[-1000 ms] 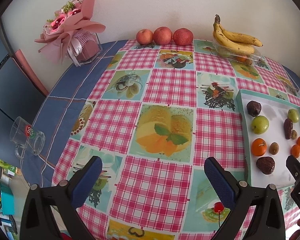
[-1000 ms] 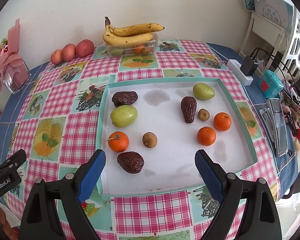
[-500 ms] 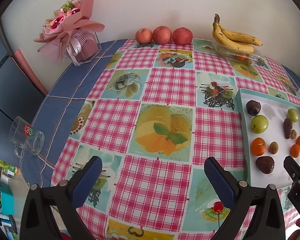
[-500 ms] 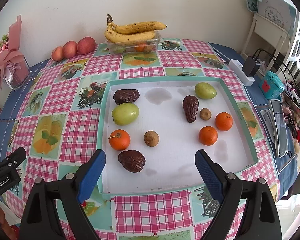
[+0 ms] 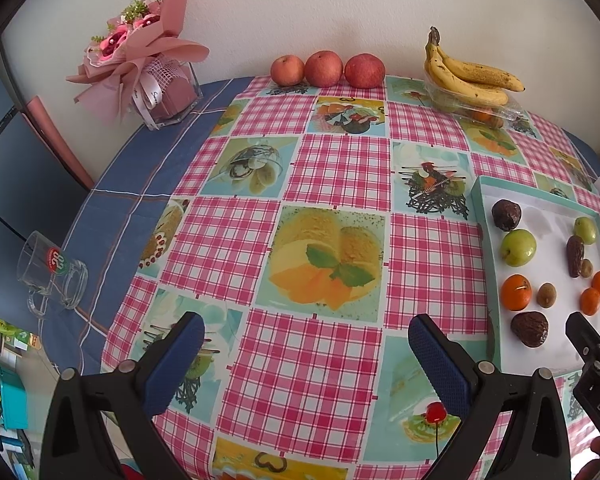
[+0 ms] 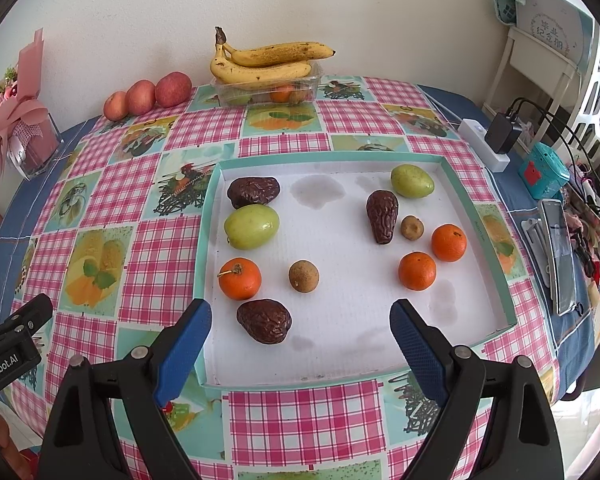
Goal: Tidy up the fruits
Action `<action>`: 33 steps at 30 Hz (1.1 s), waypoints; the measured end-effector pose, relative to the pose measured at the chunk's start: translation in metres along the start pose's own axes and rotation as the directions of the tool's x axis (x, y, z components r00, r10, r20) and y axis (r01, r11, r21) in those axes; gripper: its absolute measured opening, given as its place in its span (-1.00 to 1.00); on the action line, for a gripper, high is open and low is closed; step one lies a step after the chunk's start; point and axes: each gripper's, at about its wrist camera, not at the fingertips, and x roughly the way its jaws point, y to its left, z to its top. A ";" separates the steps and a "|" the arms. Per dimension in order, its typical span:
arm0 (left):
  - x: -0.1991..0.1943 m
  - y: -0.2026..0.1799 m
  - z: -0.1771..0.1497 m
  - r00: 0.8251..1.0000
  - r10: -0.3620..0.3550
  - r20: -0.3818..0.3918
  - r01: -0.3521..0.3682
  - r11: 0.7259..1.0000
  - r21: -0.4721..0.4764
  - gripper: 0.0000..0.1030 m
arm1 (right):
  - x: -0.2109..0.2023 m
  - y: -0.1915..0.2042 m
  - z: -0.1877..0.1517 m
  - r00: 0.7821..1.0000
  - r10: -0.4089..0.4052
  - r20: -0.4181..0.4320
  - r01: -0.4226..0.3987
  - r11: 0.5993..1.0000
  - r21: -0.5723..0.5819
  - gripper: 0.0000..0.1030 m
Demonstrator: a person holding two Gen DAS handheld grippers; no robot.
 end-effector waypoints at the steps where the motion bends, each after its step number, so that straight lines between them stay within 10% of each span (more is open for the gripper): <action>1: 0.000 0.000 0.000 1.000 0.000 0.000 0.000 1.000 0.000 1.00 | 0.000 0.000 0.000 1.000 0.000 0.000 0.000 1.000 0.000 0.77; 33: 0.000 0.001 0.000 1.000 0.000 -0.005 0.000 1.000 -0.012 1.00 | 0.001 0.002 0.000 1.000 -0.002 -0.004 0.002 1.000 0.002 0.77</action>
